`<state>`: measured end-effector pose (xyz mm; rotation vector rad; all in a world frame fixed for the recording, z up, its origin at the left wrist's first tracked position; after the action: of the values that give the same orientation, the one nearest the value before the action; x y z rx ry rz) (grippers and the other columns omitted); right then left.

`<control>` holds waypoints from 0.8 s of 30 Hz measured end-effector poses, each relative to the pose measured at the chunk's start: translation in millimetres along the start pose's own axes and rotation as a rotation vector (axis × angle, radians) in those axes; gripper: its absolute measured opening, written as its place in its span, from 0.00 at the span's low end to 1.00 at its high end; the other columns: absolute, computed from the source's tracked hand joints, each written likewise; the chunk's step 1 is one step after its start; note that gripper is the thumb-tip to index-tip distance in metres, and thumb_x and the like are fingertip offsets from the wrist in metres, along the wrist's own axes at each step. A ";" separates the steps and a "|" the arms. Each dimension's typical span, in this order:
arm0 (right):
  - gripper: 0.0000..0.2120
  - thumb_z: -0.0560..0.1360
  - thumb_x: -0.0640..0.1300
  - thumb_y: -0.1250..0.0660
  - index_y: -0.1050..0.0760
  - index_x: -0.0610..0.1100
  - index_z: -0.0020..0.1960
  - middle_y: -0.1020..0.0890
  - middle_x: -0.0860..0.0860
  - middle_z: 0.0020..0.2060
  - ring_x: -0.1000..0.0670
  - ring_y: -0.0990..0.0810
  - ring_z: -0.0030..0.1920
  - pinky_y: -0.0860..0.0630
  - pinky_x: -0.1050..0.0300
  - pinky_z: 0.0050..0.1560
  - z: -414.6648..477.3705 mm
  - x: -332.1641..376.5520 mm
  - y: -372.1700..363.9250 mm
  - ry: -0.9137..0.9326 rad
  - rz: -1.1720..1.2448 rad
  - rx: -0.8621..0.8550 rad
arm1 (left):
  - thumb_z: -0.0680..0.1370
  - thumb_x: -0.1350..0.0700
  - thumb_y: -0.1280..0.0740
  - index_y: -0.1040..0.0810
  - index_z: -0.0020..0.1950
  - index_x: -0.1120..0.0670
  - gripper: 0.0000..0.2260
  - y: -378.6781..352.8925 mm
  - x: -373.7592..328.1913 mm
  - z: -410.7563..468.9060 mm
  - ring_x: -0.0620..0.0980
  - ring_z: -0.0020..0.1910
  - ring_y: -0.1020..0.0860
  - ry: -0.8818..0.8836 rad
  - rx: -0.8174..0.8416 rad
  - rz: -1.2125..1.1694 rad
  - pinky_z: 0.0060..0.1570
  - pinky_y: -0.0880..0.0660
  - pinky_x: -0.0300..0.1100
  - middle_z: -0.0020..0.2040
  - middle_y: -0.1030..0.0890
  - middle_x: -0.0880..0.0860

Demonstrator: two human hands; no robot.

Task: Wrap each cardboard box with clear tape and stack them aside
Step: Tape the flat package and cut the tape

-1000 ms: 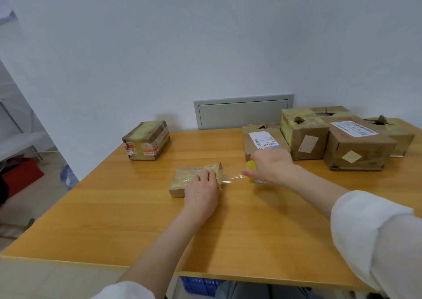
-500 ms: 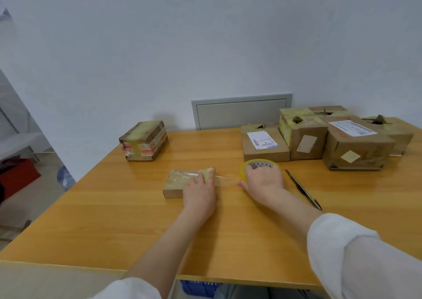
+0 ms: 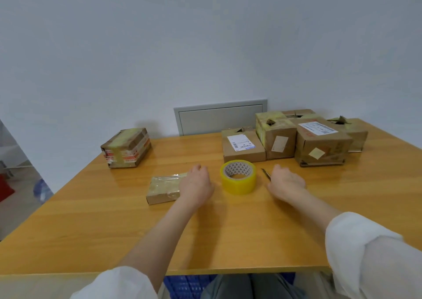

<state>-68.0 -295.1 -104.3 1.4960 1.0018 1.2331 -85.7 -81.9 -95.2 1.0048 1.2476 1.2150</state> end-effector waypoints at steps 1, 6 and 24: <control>0.16 0.80 0.44 0.41 0.33 0.42 0.67 0.24 0.45 0.60 0.44 0.23 0.57 0.27 0.52 0.51 -2.0 -3.2 -3.7 -0.001 -0.025 0.015 | 0.80 0.54 0.41 0.38 0.74 0.54 0.23 -0.4 -0.7 -1.4 0.54 0.70 0.34 -0.007 -0.011 -0.020 0.62 0.29 0.51 0.75 0.39 0.53; 0.08 0.80 0.41 0.39 0.24 0.42 0.56 0.21 0.46 0.48 0.46 0.23 0.46 0.24 0.53 0.45 -4.0 -0.1 -2.9 0.050 0.202 -0.040 | 0.79 0.57 0.40 0.29 0.70 0.53 0.18 5.4 4.2 -4.7 0.53 0.63 0.26 0.008 -0.121 -0.254 0.59 0.26 0.48 0.69 0.28 0.52; 0.06 0.77 0.44 0.34 0.19 0.48 0.51 0.17 0.52 0.45 0.51 0.20 0.46 0.24 0.55 0.48 -19.7 73.7 -0.9 0.529 0.542 -0.123 | 0.79 0.62 0.36 0.23 0.54 0.64 0.08 15.6 -1.7 3.0 0.49 0.31 0.21 0.231 0.011 -1.205 0.33 0.20 0.40 0.41 0.20 0.58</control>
<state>-75.2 -221.2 -86.5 1.4182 0.8426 2.1176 -84.3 -81.4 -79.2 -0.0083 1.6416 0.3549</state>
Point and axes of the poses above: each hand's wrist, its own z-axis towards the middle knuckle, its own y-axis out of the back of the hand, x = y × z, the point moved 1 cm from there along z, towards the middle knuckle
